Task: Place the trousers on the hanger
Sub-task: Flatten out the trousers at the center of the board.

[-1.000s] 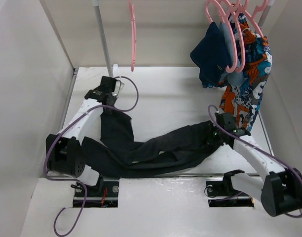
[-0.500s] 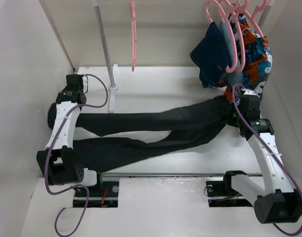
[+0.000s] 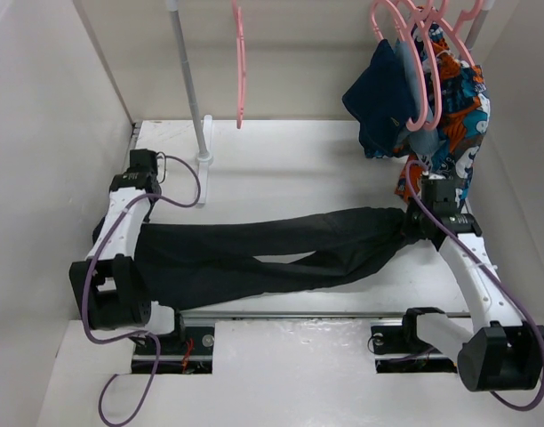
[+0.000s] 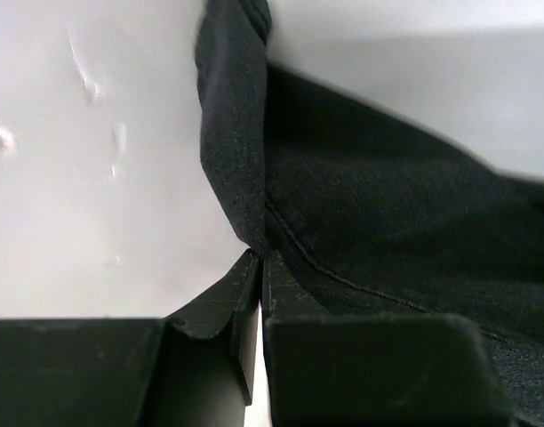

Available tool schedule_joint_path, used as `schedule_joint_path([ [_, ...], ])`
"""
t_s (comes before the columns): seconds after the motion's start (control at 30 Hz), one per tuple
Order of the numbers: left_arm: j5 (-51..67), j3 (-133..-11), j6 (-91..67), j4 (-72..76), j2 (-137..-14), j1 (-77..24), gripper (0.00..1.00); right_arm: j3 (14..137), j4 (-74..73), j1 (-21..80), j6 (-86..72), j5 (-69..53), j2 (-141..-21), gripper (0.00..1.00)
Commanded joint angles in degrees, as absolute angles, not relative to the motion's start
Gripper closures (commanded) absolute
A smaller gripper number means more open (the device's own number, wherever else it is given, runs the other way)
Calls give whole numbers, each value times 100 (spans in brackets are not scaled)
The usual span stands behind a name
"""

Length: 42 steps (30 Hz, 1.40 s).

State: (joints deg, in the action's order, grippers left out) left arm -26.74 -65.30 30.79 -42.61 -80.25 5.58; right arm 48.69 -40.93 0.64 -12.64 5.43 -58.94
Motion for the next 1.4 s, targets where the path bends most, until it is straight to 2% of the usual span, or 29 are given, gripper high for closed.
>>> schedule_joint_path([
  [0.0,-2840,-6828,3270,-3588,-8287,475,100,4966,-3657,-88,-1002,1116,-6038,98],
  [0.07,-2664,-7118,3086,-3411,-8796,344,100,5027,-3604,-88,-1002,1116,-6230,93],
  [0.1,-2446,-7424,3024,-3314,-8989,343,94,5027,-3525,-88,-1002,1055,-6284,89],
  [0.13,-2356,-7566,2971,-3148,-9191,343,83,5080,-3524,-88,-1002,1055,-6354,80],
  [0.17,-2303,-7698,2814,-3147,-9620,282,70,5080,-3446,-88,-1002,994,-6485,54],
  [0.2,-2251,-8004,2726,-3146,-9842,281,48,5150,-3367,-88,-1002,941,-6556,41],
  [0.27,-2005,-8313,2515,-3611,-10263,281,35,5324,-3462,-88,-845,783,-6819,32],
  [0.37,-1574,-8131,2435,-3718,-10030,421,21,5379,-3586,-88,-782,782,-6882,31],
  [0.47,-1922,-7472,2539,-3647,-9432,676,14,5160,-3647,-88,-931,782,-6566,29],
  [0.63,-2347,-6461,2839,-3700,-8720,1395,13,4413,-3341,-88,-1519,475,-6240,29],
  [0.9,-1890,-5897,3050,-3455,-8824,2689,13,4271,-2786,-264,-1231,202,-7171,29],
  [0.93,-1820,-5837,3050,-3376,-8876,2750,13,4271,-2708,-264,-1230,202,-7233,30],
  [0.97,-1819,-5836,3050,-3323,-8929,2751,13,4324,-2637,-264,-1230,202,-7286,37],
  [1.0,-1767,-5784,3050,-3322,-9008,2829,13,4324,-2637,-264,-1230,202,-7286,47],
  [1.03,-1680,-5783,3050,-3244,-9070,2891,13,4324,-2637,-316,-1230,202,-7286,70],
  [1.07,-1627,-5783,3050,-3174,-9070,2892,13,4324,-2637,-316,-1230,202,-7286,71],
  [1.1,-1626,-5783,2989,-3173,-9149,2961,13,4324,-2637,-316,-1230,280,-7225,88],
  [1.13,-1574,-5844,2988,-3086,-9149,2962,13,4324,-2637,-316,-1230,333,-7172,96],
  [1.17,-1573,-5845,2919,-3024,-9228,3023,13,4324,-2637,-316,-1230,499,-7120,100],
  [1.37,-1310,-6108,2804,-2638,-9535,3023,13,4675,-3172,-316,-959,1036,-6566,100],
])
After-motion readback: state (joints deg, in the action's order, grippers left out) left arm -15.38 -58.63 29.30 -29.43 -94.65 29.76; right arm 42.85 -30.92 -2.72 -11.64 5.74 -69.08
